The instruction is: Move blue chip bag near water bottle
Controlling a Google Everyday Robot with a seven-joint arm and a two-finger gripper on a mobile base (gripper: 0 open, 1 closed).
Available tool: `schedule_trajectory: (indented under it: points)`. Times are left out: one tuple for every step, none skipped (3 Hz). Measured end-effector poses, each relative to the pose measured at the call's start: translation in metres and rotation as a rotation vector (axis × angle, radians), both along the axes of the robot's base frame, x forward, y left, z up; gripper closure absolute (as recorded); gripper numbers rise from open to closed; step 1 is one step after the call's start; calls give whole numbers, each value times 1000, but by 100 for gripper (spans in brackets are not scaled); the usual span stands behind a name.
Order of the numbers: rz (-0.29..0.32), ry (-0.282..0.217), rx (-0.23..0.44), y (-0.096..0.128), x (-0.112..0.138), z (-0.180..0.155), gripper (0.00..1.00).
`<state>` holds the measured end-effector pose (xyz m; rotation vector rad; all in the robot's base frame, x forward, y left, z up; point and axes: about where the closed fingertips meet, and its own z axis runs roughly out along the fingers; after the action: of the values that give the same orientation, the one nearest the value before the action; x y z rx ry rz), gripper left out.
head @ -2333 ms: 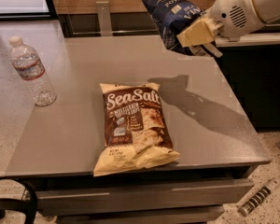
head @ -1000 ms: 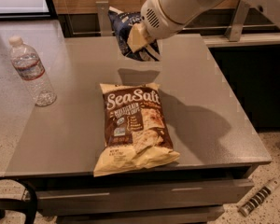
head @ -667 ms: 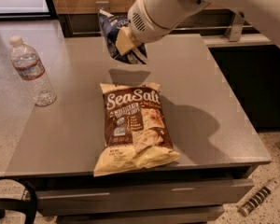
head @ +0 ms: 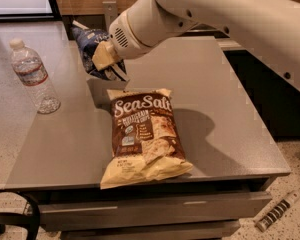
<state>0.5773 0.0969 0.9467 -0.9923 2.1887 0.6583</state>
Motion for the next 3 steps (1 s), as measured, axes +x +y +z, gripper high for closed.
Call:
schedule_trajectory:
  points:
    - [32, 8, 21, 11, -5, -1, 100]
    - [8, 17, -7, 17, -5, -6, 100]
    - [-53, 13, -82, 27, -7, -16, 100]
